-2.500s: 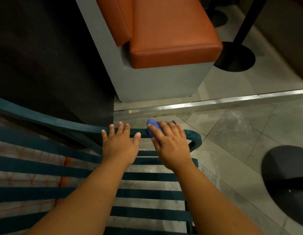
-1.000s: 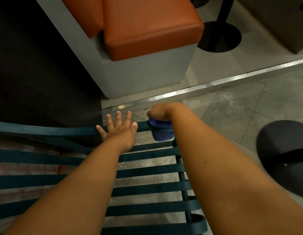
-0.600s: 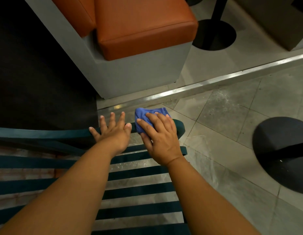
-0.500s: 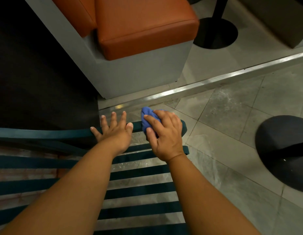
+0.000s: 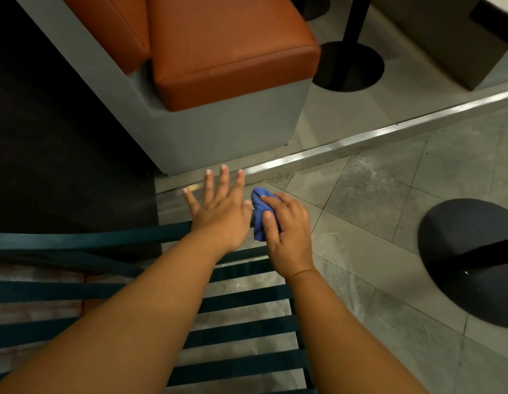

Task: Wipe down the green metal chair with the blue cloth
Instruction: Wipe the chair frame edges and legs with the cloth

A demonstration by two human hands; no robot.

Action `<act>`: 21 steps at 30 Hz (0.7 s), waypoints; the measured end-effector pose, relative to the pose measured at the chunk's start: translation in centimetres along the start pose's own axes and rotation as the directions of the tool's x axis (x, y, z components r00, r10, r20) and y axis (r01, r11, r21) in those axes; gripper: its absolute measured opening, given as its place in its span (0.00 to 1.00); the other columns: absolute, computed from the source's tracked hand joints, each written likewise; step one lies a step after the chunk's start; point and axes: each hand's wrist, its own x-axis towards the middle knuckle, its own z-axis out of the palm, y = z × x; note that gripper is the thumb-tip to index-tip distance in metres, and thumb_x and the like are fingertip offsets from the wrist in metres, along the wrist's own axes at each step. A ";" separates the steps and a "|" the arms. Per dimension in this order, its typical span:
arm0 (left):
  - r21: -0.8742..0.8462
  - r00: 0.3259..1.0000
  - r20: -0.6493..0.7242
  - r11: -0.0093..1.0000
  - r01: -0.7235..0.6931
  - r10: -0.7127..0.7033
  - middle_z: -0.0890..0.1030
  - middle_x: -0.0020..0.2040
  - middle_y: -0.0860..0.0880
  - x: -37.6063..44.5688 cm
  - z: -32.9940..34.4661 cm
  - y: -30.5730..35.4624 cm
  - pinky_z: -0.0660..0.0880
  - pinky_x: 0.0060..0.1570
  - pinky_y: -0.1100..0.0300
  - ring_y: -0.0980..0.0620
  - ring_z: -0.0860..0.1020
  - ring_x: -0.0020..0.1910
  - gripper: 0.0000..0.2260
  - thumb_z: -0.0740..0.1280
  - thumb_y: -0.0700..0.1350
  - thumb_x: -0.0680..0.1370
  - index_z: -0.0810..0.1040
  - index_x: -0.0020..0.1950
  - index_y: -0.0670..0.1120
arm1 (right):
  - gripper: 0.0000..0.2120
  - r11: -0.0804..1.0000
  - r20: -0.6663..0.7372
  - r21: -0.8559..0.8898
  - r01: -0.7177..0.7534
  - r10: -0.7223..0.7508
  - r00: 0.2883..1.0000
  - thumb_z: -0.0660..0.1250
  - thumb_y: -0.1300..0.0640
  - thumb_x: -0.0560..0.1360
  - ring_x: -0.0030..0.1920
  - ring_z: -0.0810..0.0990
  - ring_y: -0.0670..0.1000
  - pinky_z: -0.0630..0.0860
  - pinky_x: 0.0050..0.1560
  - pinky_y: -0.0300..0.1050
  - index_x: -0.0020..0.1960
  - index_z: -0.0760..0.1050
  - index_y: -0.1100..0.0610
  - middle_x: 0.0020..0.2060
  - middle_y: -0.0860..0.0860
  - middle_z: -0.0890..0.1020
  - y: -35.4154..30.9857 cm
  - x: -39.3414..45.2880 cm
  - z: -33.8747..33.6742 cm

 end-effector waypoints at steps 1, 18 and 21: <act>0.004 1.000 0.013 1.000 -0.023 0.023 0.33 0.76 0.52 0.4 0.2 0.7 0.29 0.65 0.38 0.47 0.30 0.73 0.25 0.45 0.55 0.81 0.35 0.75 0.58 | 0.18 0.996 -0.021 0.059 -0.074 0.075 0.997 0.52 0.48 0.80 0.59 0.71 0.49 0.68 0.62 0.48 0.62 0.76 0.51 0.57 0.48 0.77 0.3 0.1 -0.2; 0.135 0.983 -0.122 0.983 -0.122 0.139 0.37 0.77 0.52 1.7 2.6 1.6 0.33 0.68 0.35 0.49 0.33 0.74 0.25 0.36 0.58 0.78 0.36 0.74 0.59 | 0.15 0.751 0.251 0.412 -0.516 0.451 0.857 0.56 0.53 0.79 0.49 0.78 0.51 0.74 0.42 0.38 0.39 0.78 0.46 0.43 0.44 0.80 4.2 2.3 -1.1; 0.144 0.980 -0.135 0.982 -0.124 0.143 0.37 0.77 0.52 1.6 2.7 1.6 0.34 0.69 0.34 0.49 0.32 0.74 0.24 0.37 0.57 0.78 0.34 0.74 0.59 | 0.16 0.773 0.315 0.411 -0.484 0.378 0.871 0.58 0.52 0.76 0.40 0.77 0.47 0.74 0.35 0.38 0.36 0.80 0.44 0.35 0.44 0.80 3.9 3.2 -1.7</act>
